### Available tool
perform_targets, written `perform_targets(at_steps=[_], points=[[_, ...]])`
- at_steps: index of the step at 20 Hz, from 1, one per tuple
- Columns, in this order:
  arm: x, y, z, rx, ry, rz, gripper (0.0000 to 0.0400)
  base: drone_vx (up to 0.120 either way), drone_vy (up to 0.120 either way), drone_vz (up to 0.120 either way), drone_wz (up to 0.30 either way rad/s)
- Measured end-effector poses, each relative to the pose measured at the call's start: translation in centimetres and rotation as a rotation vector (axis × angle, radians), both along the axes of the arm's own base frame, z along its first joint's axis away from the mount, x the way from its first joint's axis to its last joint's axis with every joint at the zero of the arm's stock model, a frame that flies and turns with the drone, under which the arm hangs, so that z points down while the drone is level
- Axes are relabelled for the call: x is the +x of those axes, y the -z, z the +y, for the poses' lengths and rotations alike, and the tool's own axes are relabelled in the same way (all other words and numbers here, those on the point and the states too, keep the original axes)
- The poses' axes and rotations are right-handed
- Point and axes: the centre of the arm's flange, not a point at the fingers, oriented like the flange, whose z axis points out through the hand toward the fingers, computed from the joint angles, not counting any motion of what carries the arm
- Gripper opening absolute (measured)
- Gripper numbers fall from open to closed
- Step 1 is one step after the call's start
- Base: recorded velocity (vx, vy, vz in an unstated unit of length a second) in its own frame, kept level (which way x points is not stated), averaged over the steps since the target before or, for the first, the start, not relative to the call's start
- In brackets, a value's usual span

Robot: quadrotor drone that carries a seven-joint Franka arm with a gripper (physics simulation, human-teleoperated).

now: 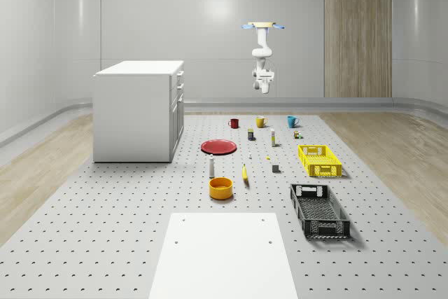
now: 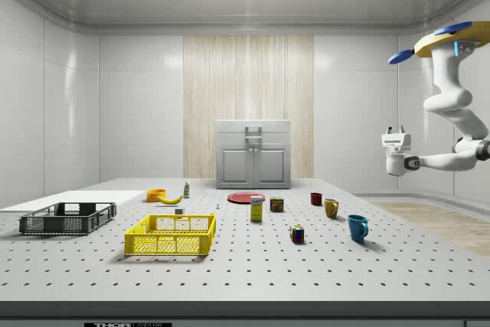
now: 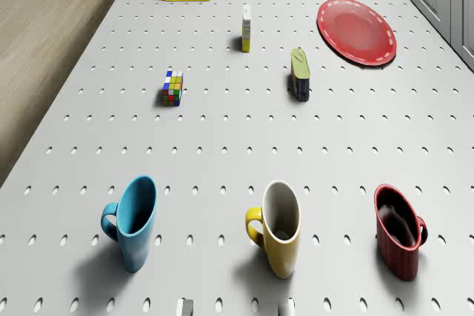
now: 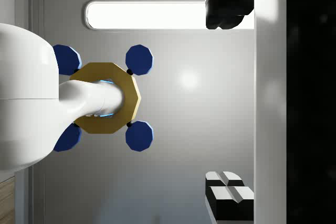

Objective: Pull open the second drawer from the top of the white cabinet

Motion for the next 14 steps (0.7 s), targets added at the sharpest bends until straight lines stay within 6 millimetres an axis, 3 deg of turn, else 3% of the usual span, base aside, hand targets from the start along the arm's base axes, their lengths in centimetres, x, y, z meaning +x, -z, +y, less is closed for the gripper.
perform_targets(at_steps=[5, 14], points=[[-0.4, -3.7, 0.0, 0.0, 0.0, -0.004, 0.0322, 0.0, 0.0, 0.0, 0.0], [-0.1, -8.1, 0.0, 0.0, 0.0, -0.011, 0.0302, 0.0, 0.0, 0.0, 0.0]])
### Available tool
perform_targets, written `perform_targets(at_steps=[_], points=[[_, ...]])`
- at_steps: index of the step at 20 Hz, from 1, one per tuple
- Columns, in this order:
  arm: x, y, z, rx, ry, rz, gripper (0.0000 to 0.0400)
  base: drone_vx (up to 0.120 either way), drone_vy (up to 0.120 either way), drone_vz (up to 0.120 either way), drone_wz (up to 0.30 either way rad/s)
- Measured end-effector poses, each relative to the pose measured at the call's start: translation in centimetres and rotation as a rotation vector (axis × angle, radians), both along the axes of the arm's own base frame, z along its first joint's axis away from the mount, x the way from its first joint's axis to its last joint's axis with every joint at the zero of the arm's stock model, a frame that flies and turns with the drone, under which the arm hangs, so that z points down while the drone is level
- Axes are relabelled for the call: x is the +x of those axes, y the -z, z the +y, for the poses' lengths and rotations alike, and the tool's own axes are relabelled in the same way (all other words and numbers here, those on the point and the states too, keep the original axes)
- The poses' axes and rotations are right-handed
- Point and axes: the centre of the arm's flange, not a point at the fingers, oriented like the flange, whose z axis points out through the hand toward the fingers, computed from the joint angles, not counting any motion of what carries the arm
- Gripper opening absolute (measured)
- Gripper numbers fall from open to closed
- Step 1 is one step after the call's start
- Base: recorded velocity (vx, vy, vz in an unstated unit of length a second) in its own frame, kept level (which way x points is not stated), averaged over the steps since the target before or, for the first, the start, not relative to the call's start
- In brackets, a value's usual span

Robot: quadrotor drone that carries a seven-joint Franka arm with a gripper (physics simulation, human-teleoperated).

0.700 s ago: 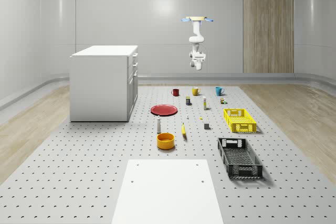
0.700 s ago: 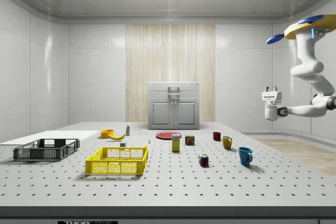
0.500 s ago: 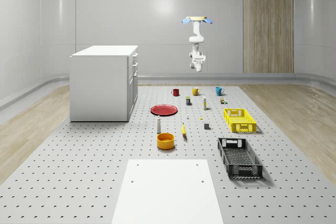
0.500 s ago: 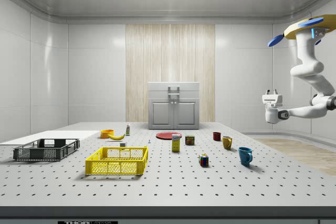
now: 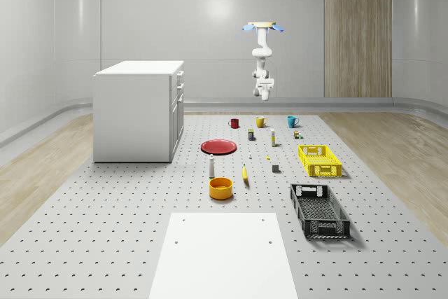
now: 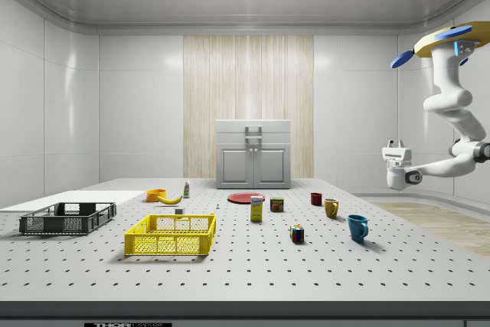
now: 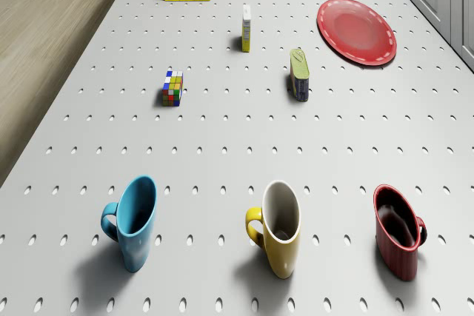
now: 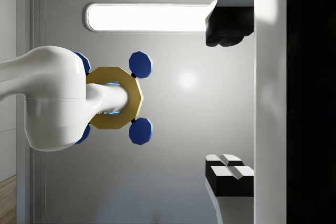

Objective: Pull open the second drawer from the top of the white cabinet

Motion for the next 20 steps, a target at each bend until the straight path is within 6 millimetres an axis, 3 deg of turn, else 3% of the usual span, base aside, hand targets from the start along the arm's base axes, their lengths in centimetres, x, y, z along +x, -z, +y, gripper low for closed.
perform_targets(at_steps=[6, 10, 12, 15, 20], points=[[0.1, -0.9, 0.0, 0.0, 0.0, -0.005, 0.0301, 0.0, -0.007, 0.0, 0.0], [0.0, -1.1, 0.0, 0.0, 0.0, -0.008, 0.03, 0.06, -0.12, 0.0, 0.0], [0.1, -0.8, -2.4, 0.257, 0.001, -0.005, 0.0303, 0.0, -0.12, 0.0, 0.0], [0.1, 1.4, -6.5, 0.72, -0.004, 0.001, 0.0307, 0.067, -0.12, 0.0, 0.0], [0.2, 5.3, -9.3, 1.205, -0.01, 0.005, 0.0305, 0.12, -0.12, 0.072, 0.0]])
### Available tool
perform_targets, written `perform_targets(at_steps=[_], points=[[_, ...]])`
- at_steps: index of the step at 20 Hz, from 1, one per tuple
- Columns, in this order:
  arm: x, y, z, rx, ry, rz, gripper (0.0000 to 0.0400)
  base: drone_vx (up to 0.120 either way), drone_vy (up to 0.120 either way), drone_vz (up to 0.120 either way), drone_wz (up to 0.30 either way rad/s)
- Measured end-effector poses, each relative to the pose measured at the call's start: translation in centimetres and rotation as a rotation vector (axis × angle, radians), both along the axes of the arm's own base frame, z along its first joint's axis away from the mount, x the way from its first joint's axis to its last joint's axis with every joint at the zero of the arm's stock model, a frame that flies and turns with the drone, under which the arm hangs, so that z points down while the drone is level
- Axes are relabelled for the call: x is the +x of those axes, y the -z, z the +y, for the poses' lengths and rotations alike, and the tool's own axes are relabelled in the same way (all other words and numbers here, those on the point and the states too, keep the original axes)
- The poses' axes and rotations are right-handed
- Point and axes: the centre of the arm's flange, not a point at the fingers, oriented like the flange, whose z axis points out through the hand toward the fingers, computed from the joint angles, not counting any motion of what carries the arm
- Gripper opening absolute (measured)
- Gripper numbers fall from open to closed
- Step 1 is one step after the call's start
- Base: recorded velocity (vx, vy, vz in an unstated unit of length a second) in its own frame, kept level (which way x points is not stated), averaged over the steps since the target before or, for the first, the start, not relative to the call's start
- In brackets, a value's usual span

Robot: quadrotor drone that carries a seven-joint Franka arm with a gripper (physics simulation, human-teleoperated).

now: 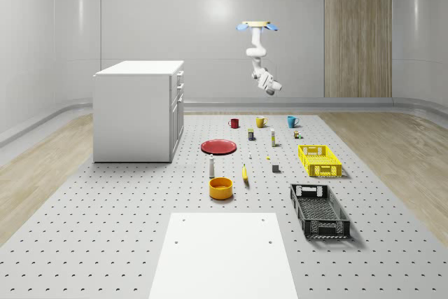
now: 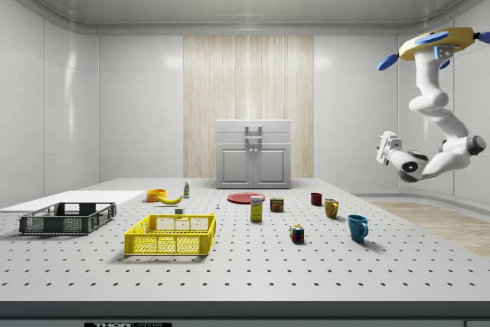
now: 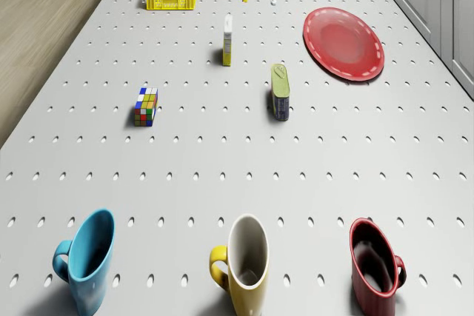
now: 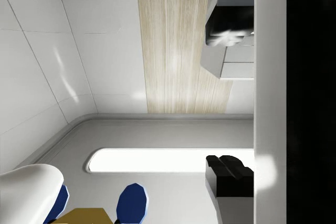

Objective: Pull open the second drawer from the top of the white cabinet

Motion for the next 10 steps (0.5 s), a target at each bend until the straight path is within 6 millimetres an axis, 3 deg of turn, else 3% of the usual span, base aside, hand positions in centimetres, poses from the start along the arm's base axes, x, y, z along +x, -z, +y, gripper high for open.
perform_targets(at_steps=[6, 10], points=[[0.1, 2.3, -0.6, 0.24, -0.003, 0.001, 0.0302, 0.12, -0.12, 0.12, 0.0], [0.1, 2.9, -0.7, 0.304, -0.004, 0.002, 0.0301, 0.12, -0.12, 0.01, 0.0]])
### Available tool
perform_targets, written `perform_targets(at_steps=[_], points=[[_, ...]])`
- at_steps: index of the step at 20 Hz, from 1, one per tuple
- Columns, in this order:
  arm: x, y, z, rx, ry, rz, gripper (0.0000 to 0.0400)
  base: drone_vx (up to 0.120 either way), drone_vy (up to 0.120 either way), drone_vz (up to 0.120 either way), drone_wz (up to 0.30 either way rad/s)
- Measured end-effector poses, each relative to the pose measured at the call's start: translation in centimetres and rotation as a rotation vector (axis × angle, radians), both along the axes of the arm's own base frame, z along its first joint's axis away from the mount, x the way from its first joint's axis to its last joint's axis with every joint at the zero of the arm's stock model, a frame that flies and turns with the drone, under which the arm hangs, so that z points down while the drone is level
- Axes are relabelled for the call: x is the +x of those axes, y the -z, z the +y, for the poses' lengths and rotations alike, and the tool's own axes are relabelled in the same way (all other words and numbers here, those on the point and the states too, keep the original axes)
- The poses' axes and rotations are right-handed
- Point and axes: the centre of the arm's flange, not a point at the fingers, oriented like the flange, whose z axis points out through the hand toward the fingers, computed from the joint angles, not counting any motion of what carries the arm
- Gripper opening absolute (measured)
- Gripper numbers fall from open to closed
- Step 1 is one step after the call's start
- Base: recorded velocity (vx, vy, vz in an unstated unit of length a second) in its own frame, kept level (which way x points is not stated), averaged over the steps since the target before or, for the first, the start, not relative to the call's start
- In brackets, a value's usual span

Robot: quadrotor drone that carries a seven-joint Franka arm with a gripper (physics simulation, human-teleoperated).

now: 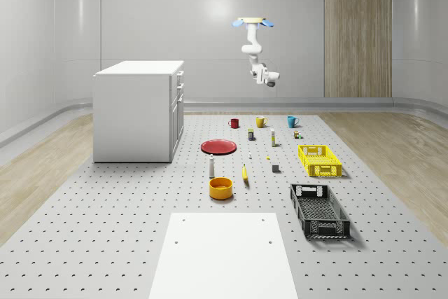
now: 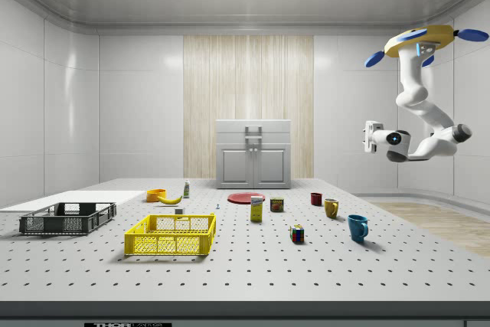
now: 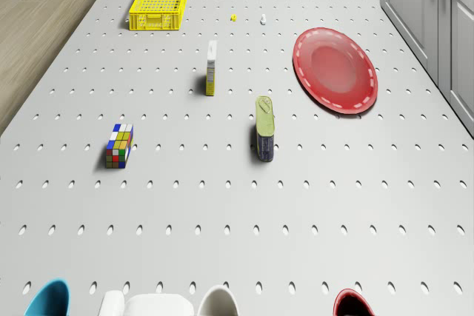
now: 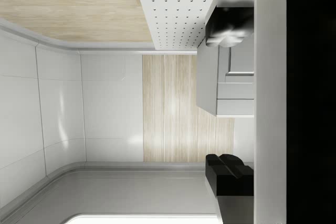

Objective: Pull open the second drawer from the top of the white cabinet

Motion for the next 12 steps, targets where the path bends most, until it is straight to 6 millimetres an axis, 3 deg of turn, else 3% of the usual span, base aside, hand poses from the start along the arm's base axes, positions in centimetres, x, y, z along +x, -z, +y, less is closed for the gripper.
perform_targets(at_steps=[6, 12], points=[[0.01, 0.4, -0.02, 0.04, -0.001, 0.0, 0.03, 0.12, -0.113, 0.0, 0.0], [0.01, 0.53, -0.02, 0.053, -0.001, 0.001, 0.03, 0.12, 0.0, 0.0, 0.0]])
